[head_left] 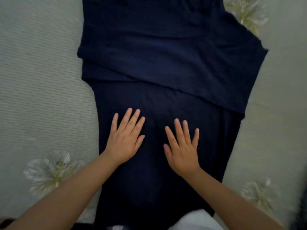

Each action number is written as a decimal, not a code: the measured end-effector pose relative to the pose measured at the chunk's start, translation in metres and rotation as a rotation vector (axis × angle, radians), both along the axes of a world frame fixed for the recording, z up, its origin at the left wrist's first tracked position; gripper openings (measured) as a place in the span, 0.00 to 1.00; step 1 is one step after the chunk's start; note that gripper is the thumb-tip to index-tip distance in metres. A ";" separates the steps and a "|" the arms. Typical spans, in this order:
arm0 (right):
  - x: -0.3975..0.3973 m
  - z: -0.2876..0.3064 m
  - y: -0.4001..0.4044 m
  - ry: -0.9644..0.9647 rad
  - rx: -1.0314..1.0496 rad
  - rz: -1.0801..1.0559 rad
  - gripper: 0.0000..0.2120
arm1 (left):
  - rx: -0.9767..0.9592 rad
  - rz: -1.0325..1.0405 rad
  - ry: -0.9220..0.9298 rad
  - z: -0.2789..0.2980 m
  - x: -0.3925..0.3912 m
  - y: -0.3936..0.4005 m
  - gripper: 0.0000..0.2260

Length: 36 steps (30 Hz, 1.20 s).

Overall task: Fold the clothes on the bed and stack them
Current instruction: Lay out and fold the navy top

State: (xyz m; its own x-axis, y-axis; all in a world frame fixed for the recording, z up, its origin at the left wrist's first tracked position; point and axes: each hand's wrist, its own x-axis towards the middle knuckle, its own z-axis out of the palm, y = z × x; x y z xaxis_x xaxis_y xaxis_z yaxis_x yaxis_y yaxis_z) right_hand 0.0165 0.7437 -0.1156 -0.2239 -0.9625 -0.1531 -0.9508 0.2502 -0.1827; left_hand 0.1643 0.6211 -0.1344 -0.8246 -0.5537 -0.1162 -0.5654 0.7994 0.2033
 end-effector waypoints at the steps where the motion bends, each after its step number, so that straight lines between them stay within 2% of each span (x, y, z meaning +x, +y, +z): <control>1: 0.004 -0.004 0.011 0.035 0.068 -0.034 0.23 | 0.022 -0.004 -0.059 0.000 0.005 0.009 0.22; 4: 0.011 -0.010 0.032 0.073 0.254 -0.139 0.23 | 0.055 -0.054 -0.147 0.001 0.015 0.029 0.23; 6: 0.018 -0.014 0.050 0.057 0.282 -0.181 0.24 | 0.053 -0.058 -0.158 0.001 0.022 0.042 0.24; 14: 0.026 -0.021 0.083 0.050 0.152 -0.135 0.25 | 0.024 -0.015 -0.149 0.001 0.036 0.067 0.24; 18: 0.028 -0.025 0.088 -0.100 0.106 -0.175 0.26 | 0.044 0.059 -0.100 0.016 0.040 0.084 0.22; 20: 0.024 -0.026 0.093 -0.171 0.112 -0.171 0.27 | 0.025 0.022 -0.095 0.026 0.053 0.107 0.23; 22: 0.019 -0.016 0.102 -0.240 0.036 -0.087 0.27 | 0.019 -0.038 -0.100 0.031 0.074 0.136 0.26; 25: 0.022 -0.002 0.151 -0.087 -0.131 0.222 0.27 | 0.030 -0.129 -0.147 0.034 0.114 0.176 0.34; 28: 0.034 -0.002 0.227 0.019 -0.021 0.453 0.35 | 0.091 -0.086 -0.261 0.036 0.150 0.201 0.38; 31: 0.037 -0.008 0.269 0.101 0.164 0.480 0.43 | 0.133 0.094 -0.258 0.031 0.166 0.208 0.36; 33: 0.035 -0.010 0.273 0.119 0.194 0.447 0.45 | 0.188 0.205 -0.239 0.031 0.166 0.206 0.38; 36: 0.032 -0.006 0.272 0.091 0.163 0.456 0.43 | 0.135 0.160 -0.164 0.032 0.165 0.202 0.30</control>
